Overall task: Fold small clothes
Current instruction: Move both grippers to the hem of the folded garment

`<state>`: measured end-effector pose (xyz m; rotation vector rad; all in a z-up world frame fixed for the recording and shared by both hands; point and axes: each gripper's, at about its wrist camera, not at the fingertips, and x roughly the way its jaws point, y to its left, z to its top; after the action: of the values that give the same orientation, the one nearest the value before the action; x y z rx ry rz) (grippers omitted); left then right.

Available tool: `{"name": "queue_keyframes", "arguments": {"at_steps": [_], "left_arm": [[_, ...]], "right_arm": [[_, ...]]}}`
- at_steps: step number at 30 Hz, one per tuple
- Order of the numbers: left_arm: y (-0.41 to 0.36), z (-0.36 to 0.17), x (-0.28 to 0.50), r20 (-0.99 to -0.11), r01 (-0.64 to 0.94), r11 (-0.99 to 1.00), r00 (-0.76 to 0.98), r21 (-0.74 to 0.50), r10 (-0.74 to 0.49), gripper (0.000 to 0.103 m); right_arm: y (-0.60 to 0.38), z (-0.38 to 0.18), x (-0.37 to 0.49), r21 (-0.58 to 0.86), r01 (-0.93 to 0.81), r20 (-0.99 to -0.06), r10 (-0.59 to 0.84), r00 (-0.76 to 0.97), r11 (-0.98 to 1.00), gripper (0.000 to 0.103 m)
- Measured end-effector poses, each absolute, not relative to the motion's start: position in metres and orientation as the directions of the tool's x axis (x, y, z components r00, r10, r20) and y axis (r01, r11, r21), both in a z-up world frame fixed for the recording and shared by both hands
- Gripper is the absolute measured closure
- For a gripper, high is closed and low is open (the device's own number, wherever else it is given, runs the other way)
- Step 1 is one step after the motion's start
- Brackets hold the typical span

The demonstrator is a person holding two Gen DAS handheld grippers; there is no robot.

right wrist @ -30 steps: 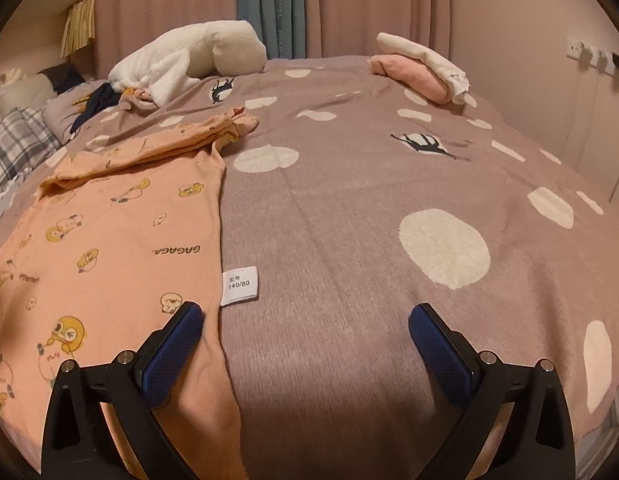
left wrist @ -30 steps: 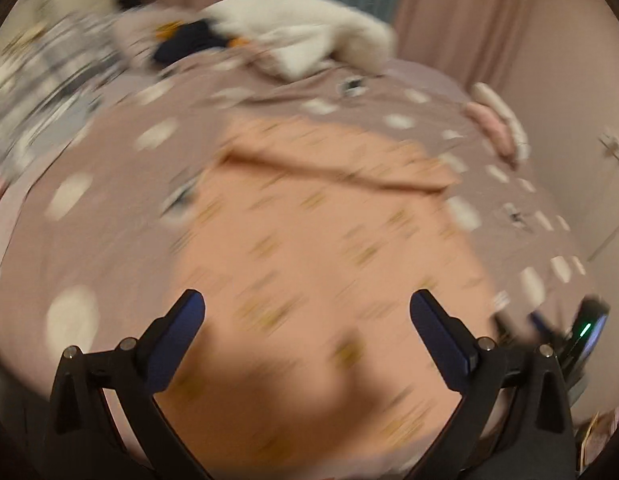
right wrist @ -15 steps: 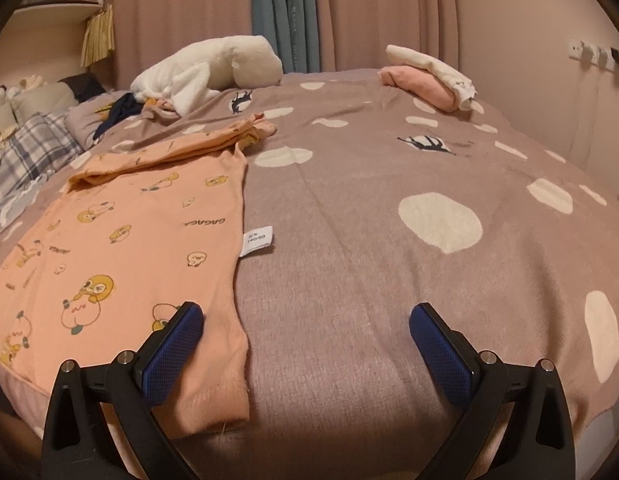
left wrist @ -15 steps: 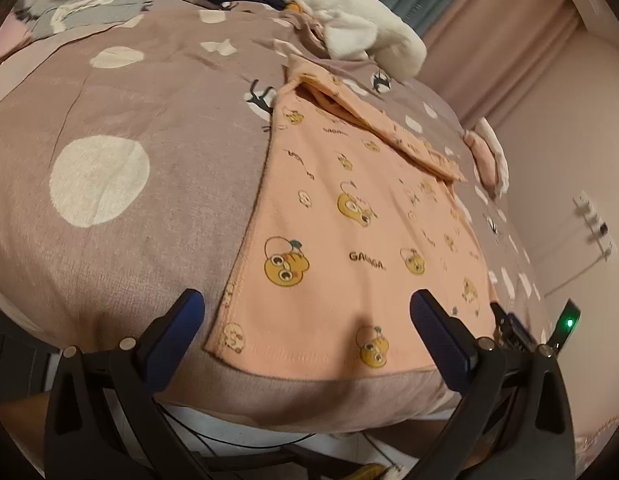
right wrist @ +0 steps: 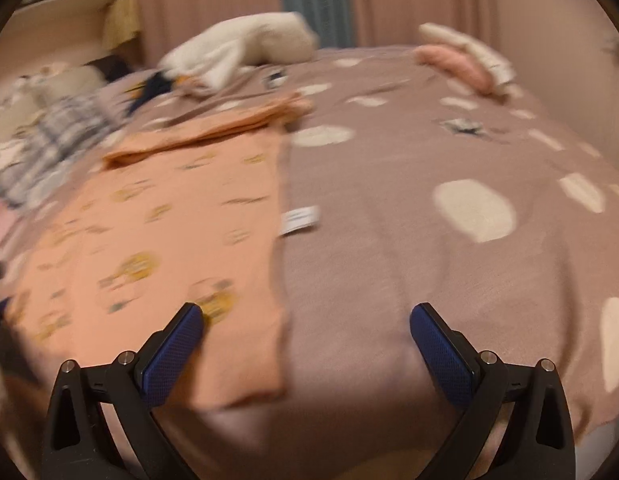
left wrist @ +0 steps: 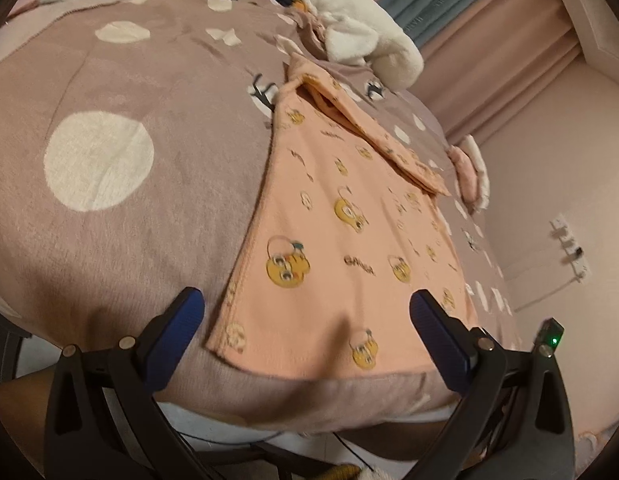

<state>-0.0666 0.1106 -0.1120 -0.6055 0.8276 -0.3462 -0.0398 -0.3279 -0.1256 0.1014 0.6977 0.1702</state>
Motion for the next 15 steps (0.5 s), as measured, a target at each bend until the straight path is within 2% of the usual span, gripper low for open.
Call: {"name": "queue_keyframes", "arguments": {"at_steps": [3,6,15], "left_arm": [[0.114,-0.114,-0.073,-0.557,0.06,0.732,0.608,-0.678,-0.566,0.001],[0.118,-0.12,-0.078,-0.499,0.037,0.641,0.594,-0.767,-0.631,0.001],[0.117,-0.118,-0.083,-0.446,0.038,0.588,0.612,-0.808,-0.653,0.001]], "right_arm": [[-0.323,-0.122,-0.047,0.248,-0.214,-0.618,0.324,0.716,0.945,0.0],[-0.313,-0.121,-0.048,0.41,-0.359,-0.578,0.544,0.608,0.838,0.0],[-0.309,-0.127,-0.04,0.489,-0.345,-0.536,0.588,0.606,0.801,0.0]]}}
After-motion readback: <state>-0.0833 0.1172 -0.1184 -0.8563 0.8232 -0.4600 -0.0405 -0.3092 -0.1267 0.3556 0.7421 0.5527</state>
